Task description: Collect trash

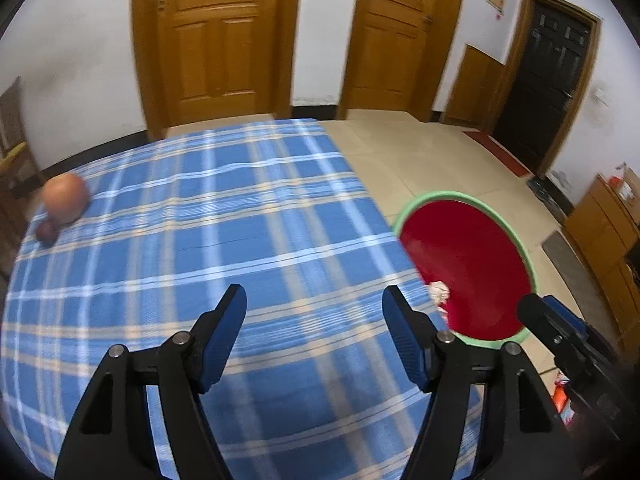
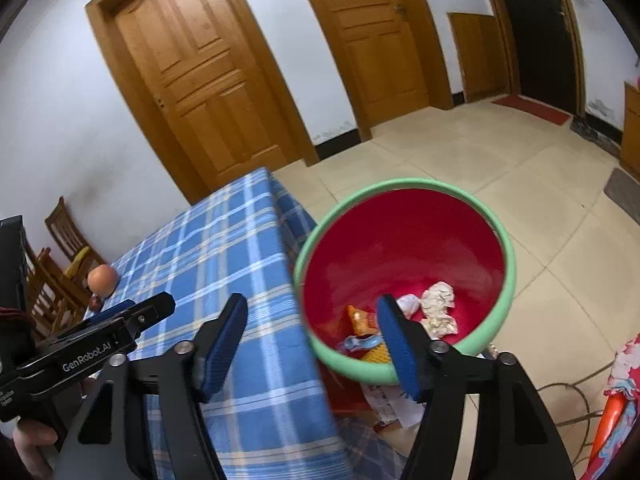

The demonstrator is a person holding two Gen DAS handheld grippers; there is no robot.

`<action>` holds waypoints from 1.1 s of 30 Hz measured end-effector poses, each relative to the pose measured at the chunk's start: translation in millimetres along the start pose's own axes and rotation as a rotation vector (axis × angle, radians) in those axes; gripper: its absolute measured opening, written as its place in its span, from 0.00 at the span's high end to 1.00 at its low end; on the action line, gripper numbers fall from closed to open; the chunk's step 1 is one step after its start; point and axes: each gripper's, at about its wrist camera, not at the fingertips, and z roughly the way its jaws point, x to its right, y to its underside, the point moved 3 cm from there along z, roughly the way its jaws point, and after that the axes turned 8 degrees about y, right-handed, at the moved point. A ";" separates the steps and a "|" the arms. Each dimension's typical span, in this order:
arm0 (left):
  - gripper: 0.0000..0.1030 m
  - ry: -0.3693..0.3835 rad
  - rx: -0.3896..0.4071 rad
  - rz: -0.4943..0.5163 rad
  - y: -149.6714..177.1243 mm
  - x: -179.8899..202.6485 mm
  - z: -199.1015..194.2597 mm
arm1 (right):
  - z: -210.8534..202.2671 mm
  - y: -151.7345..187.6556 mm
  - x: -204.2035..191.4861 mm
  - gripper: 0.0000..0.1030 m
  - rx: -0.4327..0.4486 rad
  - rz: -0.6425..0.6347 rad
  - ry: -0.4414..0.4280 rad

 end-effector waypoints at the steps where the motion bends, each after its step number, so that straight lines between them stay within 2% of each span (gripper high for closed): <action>1: 0.30 -0.012 0.006 -0.009 1.8 -4.8 -5.1 | -2.1 1.1 -5.4 0.31 0.003 -0.011 -0.005; 5: 0.27 -0.050 0.029 -0.040 7.5 -21.9 -22.3 | -8.4 6.3 -25.9 0.26 0.011 -0.049 -0.021; 10: 0.21 -0.109 0.063 -0.066 16.9 -41.8 -44.8 | -15.2 14.2 -50.9 0.25 0.018 -0.092 -0.041; 18: 0.21 -0.169 0.092 -0.101 33.8 -63.4 -71.7 | -28.4 25.8 -81.5 0.23 0.035 -0.150 -0.065; 33: 0.21 -0.205 0.138 -0.128 47.4 -72.4 -104.1 | -49.6 40.0 -102.0 0.23 0.062 -0.199 -0.084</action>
